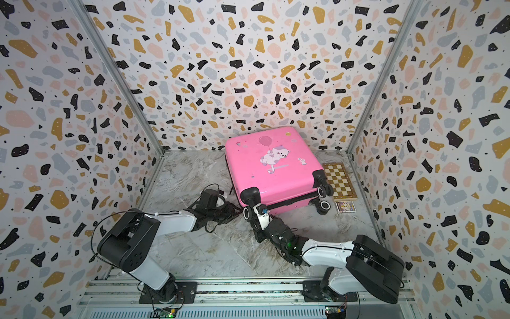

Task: Open the suitcase zippers
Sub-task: Unzip the zipper on the suitcase.

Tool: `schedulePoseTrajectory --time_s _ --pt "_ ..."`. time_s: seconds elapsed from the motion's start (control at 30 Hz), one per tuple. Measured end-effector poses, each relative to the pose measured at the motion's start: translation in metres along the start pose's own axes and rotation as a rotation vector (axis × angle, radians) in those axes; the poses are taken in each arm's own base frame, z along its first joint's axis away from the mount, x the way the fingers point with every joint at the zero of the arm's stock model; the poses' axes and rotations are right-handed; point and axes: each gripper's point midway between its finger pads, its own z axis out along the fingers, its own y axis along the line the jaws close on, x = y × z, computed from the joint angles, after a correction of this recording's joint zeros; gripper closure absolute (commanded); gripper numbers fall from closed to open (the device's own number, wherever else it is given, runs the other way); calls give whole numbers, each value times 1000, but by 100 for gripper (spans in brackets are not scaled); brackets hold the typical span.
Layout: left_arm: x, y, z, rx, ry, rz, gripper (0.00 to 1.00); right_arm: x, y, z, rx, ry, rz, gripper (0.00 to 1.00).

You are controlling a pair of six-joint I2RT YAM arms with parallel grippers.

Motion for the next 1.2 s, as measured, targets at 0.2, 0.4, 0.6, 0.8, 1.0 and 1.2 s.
schedulePoseTrajectory --time_s 0.2,0.4,0.6,0.8,1.0,1.2 --pt "4 1 2 -11 5 -2 67 2 7 10 31 -39 8 100" --pt "2 4 2 -24 -5 3 67 3 13 23 51 -51 1 100" --pt "-2 9 1 -56 -32 25 68 1 18 30 44 -29 -40 100" --pt "15 16 1 -86 33 29 68 0 22 36 -11 2 -89 100" --pt "20 -9 -15 -30 46 89 65 -5 30 39 -52 41 -121 86" --pt "15 -35 -50 5 -15 181 62 -15 64 11 -213 79 -126 54"
